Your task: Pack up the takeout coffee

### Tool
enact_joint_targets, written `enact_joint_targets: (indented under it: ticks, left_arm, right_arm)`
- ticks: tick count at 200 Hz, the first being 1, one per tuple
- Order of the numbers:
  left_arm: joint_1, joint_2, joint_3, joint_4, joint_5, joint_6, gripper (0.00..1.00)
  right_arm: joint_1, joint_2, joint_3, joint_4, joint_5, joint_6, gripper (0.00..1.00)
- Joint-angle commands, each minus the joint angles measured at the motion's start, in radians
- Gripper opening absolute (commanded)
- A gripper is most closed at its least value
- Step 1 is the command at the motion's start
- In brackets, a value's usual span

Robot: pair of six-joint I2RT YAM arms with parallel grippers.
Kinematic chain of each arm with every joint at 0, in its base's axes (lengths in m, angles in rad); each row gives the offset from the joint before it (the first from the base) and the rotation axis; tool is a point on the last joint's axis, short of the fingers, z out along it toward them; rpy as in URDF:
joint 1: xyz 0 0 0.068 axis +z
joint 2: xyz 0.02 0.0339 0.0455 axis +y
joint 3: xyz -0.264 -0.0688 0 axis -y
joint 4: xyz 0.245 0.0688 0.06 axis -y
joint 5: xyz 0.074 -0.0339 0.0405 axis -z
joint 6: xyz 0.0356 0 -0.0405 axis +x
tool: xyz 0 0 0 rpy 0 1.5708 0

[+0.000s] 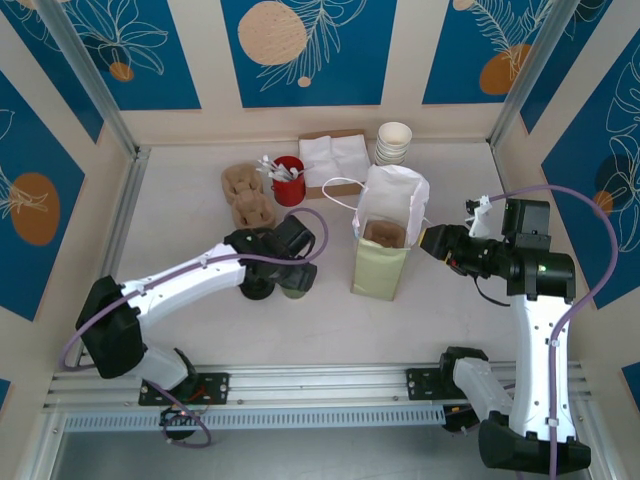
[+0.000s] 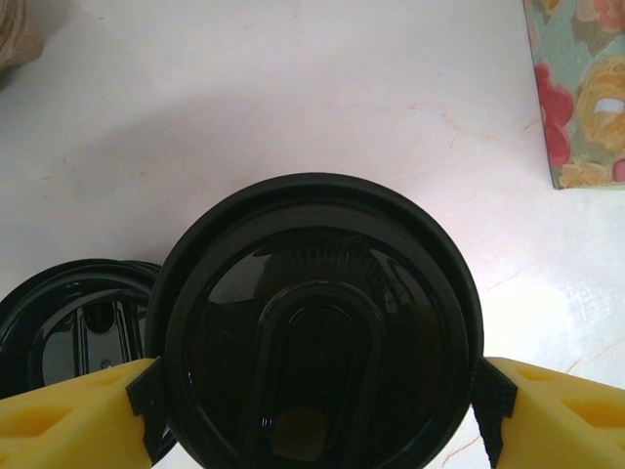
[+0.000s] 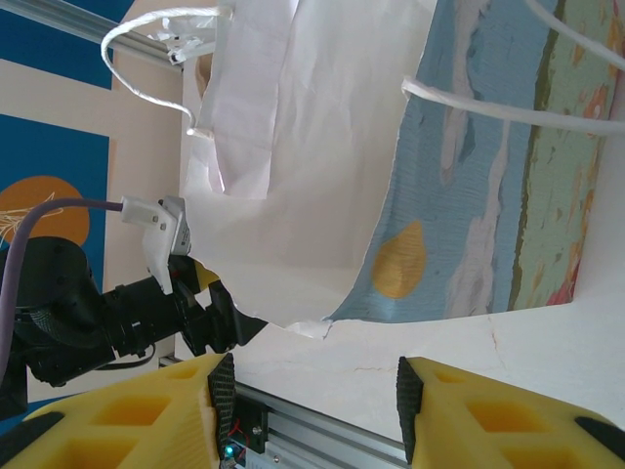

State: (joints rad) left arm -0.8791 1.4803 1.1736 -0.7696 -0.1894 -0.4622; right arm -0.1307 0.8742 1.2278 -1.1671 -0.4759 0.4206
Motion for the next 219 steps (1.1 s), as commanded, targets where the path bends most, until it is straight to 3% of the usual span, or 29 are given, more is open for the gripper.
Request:
enact_joint_targets:
  ticks: [1, 219]
  left_arm:
    - [0.014, 0.019, 0.037, -0.036, 0.025, 0.011, 0.81]
    - [0.015, 0.123, 0.096, -0.106, 0.043, 0.056, 0.83]
  right_arm:
    - [0.005, 0.004, -0.006, 0.003, -0.03, -0.019, 0.49]
    - [0.005, 0.026, -0.013, 0.018, -0.038, -0.021, 0.49]
